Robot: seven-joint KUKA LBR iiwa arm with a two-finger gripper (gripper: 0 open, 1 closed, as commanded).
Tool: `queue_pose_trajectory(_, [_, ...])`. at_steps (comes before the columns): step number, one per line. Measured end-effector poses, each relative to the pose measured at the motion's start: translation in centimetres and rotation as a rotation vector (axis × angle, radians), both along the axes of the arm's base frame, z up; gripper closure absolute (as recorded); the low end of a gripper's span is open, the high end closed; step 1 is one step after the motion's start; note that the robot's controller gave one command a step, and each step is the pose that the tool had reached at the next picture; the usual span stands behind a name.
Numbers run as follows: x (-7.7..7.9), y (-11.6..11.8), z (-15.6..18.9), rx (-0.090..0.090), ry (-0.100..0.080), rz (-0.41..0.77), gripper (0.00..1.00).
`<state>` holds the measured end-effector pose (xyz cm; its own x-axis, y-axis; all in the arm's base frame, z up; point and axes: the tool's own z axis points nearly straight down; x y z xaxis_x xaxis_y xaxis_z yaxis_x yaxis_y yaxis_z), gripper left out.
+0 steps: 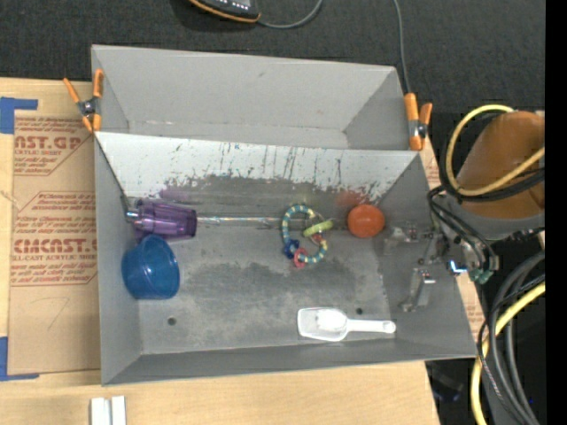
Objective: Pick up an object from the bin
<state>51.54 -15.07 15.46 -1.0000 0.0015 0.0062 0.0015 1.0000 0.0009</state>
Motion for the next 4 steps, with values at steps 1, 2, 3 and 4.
queue_pose_trajectory(1, [0.2,0.1,0.4,-0.002,-0.007,0.002,0.0])
queue_pose_trajectory(2, [-3.1,4.4,-7.9,0.0,-0.009,0.212,0.0])
queue_pose_trajectory(3, [-3.4,5.5,-2.9,-0.002,-0.013,0.308,0.0])
queue_pose_trajectory(4, [-3.4,7.3,-5.6,0.002,-0.01,0.241,0.0])
